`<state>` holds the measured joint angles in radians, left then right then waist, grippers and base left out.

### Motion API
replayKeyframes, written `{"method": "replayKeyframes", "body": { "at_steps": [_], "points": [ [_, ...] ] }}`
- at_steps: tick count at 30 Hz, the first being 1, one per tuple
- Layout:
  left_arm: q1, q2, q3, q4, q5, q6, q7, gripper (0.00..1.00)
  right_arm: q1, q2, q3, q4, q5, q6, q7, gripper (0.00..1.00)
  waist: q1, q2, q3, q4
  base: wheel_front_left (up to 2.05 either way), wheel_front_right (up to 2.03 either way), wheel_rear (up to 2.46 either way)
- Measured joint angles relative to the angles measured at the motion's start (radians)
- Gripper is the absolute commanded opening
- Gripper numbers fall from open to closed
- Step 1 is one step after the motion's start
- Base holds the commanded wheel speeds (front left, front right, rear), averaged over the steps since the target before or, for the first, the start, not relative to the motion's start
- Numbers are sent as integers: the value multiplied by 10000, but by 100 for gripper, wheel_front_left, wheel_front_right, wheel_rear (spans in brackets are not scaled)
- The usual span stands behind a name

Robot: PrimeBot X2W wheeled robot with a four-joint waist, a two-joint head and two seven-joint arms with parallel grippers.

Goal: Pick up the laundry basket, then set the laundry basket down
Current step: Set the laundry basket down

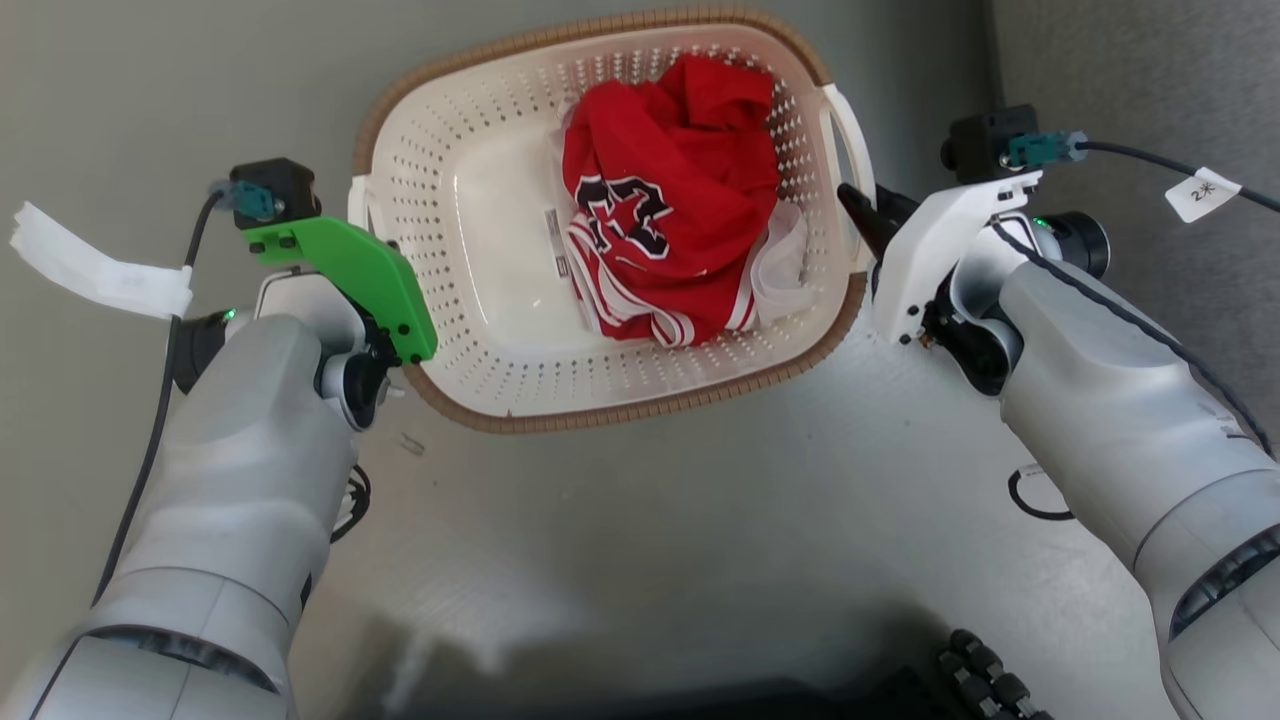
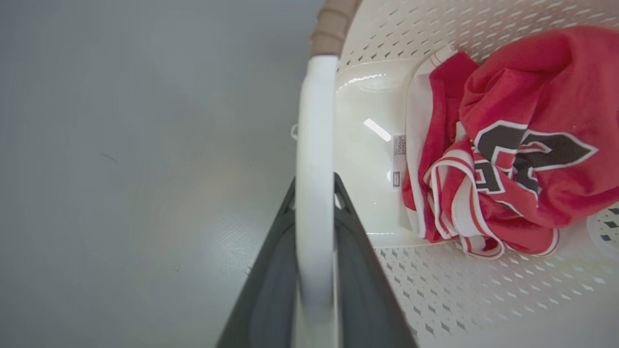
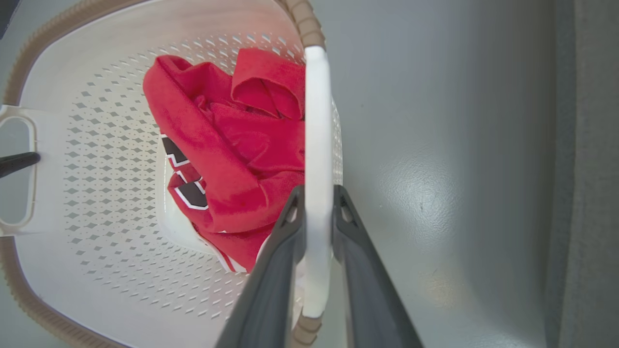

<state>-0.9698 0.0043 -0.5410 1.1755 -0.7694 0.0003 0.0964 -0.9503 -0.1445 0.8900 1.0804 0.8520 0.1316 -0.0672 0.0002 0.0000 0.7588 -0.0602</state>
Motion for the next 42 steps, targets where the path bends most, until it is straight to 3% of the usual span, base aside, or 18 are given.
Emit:
{"method": "replayKeyframes", "body": {
  "at_steps": [26,42],
  "points": [
    [-628,-13,-71,203,336,190,-1166,0,-529,144,136,399,-44,0,-844,0,-2,0,1405,62,0,0,0],
    [-774,-36,-102,336,334,69,-1323,0,-635,136,209,499,25,29,-1037,0,-3,0,1504,101,0,0,0]
  ]
}}
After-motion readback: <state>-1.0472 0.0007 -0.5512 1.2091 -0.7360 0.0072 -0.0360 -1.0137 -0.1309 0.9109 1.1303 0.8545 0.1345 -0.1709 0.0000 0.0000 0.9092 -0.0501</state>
